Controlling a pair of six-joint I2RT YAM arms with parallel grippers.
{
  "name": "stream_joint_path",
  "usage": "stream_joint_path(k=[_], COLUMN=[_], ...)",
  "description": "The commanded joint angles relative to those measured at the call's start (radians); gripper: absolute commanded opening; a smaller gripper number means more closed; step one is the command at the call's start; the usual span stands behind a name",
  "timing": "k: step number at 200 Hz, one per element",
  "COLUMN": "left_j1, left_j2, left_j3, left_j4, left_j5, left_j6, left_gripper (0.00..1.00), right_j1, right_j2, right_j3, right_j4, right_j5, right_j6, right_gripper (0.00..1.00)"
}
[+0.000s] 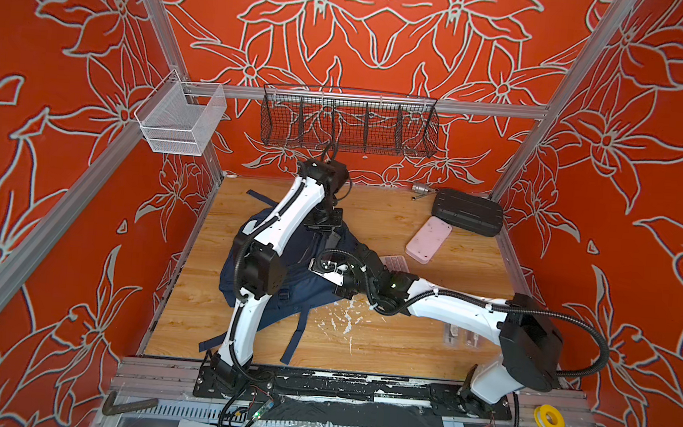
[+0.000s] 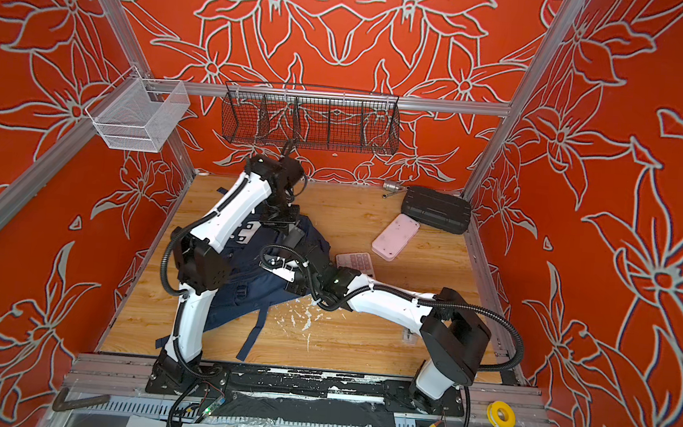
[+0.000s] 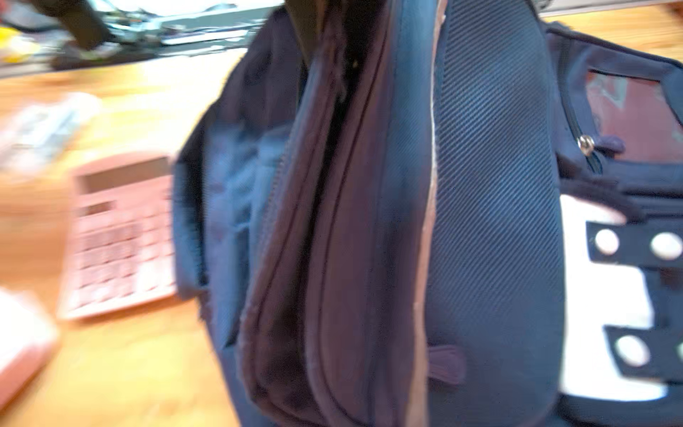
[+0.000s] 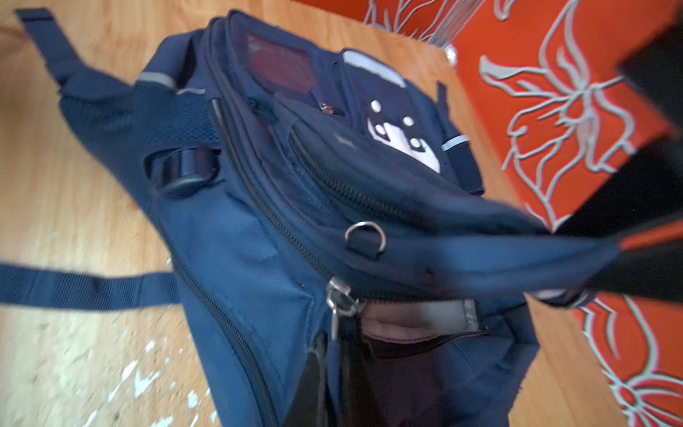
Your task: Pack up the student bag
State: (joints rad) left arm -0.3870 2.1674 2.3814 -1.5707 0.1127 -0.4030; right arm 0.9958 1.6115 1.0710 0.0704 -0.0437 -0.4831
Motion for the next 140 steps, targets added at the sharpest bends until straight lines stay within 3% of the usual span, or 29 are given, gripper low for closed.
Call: stream_joint_path(k=[1, 14, 40, 70, 83, 99, 119, 140], left_j1=[0.013, 0.023, 0.026, -0.016, -0.052, -0.1, -0.137, -0.141], left_j2=[-0.133, -0.157, -0.169, -0.106, -0.08, -0.048, -0.031, -0.034], left_j3=[0.001, -0.029, -0.06, -0.005, -0.008, -0.023, -0.088, -0.161], left_j4=[0.207, 0.229, 0.247, 0.115, 0.056, 0.006, 0.008, 0.029], left_j5=[0.085, 0.083, 0.092, 0.076, 0.024, -0.035, -0.055, -0.032], left_j6=[-0.096, -0.109, -0.099, 0.021, 0.071, 0.12, 0.158, 0.188], left_gripper=[0.0, 0.0, 0.0, 0.0, 0.18, 0.33, 0.47, 0.54], right_j1=[0.074, 0.075, 0.075, 0.072, 0.066, 0.061, 0.059, 0.056], right_j2=[-0.015, -0.035, -0.057, -0.083, -0.084, -0.078, -0.082, -0.085], right_j3=[0.015, 0.021, 0.053, 0.006, -0.009, -0.014, -0.052, -0.097], right_j4=[-0.033, -0.04, -0.106, -0.061, -0.046, -0.045, -0.007, 0.025], right_j5=[-0.053, -0.066, -0.195, -0.146, -0.152, -0.164, -0.176, -0.173], right_j6=[0.033, 0.052, 0.05, 0.018, -0.016, -0.044, -0.058, -0.061], right_gripper=[0.0, 0.0, 0.0, 0.0, 0.0, 0.0, 0.0, 0.0])
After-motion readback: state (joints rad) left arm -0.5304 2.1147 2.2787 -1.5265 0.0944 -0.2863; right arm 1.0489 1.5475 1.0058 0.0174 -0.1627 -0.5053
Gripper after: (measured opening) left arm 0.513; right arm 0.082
